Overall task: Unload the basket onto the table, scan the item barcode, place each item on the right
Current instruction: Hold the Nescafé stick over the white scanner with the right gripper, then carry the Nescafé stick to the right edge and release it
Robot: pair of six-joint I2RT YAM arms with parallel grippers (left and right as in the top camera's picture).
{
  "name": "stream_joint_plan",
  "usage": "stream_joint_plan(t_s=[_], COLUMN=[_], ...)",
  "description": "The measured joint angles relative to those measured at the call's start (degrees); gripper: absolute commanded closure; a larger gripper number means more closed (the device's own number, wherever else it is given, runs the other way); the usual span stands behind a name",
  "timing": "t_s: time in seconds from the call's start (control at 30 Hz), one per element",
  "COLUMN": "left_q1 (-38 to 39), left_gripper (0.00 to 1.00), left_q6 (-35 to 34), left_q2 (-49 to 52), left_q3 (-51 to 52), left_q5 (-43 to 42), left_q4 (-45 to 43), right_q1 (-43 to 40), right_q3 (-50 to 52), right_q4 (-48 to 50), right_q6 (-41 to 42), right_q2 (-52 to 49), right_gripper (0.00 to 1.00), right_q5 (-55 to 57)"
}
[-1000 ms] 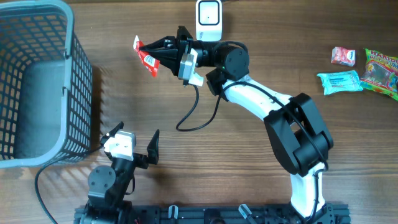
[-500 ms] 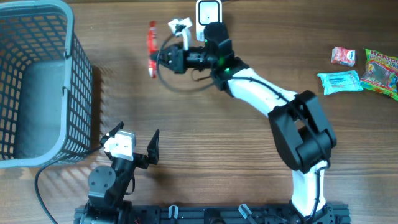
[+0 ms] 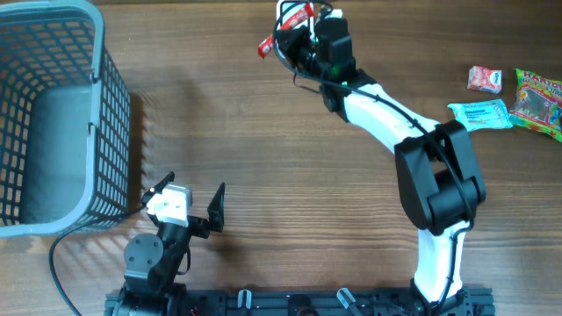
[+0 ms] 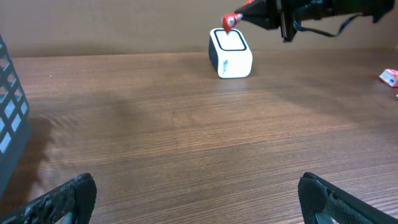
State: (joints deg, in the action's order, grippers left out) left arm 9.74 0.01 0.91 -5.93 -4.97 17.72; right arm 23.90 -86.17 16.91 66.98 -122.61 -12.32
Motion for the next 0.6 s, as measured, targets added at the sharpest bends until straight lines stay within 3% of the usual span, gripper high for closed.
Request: stream_joint_plan(t_s=[0.23, 0.6], left_q1=[0.0, 0.0], left_gripper=[0.00, 0.00], left_q6=[0.0, 0.0], left_q2=[0.0, 0.0], left_q3=[0.0, 0.0], left_q5=[0.0, 0.0], left_q4=[0.0, 0.0], right_q1=[0.0, 0.0], right_q3=[-19.3, -20.0], right_q4=[-10.6, -8.7], right_q6=[4.8, 12.7], right_q2=[-11.3, -17.9], right_gripper=[0.95, 0.95], right_q5=[2.3, -1.0])
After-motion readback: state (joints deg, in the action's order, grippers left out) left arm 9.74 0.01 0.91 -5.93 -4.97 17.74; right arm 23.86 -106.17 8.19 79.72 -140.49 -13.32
